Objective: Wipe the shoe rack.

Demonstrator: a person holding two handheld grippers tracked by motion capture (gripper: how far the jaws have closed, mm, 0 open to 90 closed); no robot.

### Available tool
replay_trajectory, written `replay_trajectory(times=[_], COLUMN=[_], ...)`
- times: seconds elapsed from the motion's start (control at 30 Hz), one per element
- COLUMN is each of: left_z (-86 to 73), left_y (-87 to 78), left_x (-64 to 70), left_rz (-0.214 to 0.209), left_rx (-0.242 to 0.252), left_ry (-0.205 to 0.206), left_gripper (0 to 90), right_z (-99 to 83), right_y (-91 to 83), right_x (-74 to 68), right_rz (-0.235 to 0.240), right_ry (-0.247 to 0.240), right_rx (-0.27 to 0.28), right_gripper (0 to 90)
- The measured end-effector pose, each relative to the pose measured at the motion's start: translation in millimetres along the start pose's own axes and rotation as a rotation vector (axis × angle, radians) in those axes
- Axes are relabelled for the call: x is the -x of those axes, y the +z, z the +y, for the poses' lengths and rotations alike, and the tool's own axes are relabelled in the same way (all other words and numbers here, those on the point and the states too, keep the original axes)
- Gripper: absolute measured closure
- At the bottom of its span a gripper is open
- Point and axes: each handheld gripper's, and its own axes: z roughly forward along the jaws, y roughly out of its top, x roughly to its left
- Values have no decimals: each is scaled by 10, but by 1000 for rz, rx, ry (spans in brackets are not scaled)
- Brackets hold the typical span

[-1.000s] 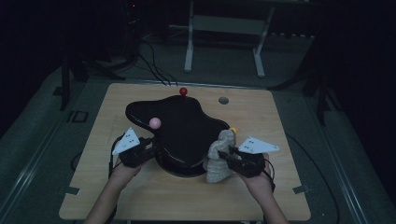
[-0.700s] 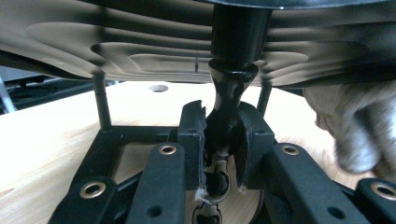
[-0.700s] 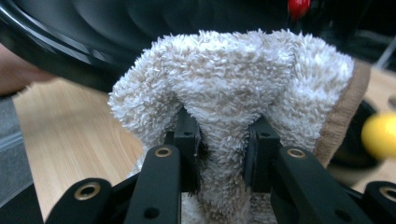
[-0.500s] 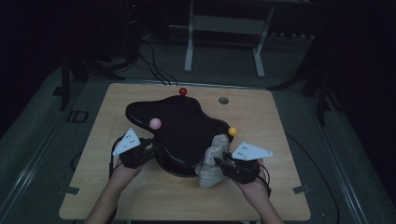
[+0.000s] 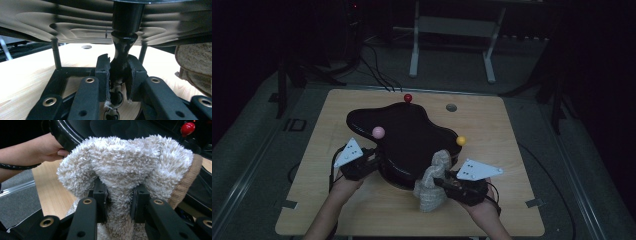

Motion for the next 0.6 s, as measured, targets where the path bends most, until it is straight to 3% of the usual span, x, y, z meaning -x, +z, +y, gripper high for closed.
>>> replay_trajectory(times=[0.07,0.1,0.17,0.4,0.6], left_z=[5,5,2,0,-2], left_y=[-1,-1,0,-6,-5], left_x=[0,1,-1,-1,3], left_rz=[0,1,0,-1,2], left_rx=[-5,-5,-2,-4,-2], left_ry=[6,7,3,4,5], left_gripper=[745,745,745,745,745], right_z=[20,106,174,168,329], right_y=[-14,-70,-91,-55,-87], right_x=[-7,-54,-113,-252,-394], right_rz=[8,33,53,82,123], right_ry=[0,-10,-23,-41,-77], right_rx=[1,40,62,56,109], right_gripper=[712,711,709,710,707])
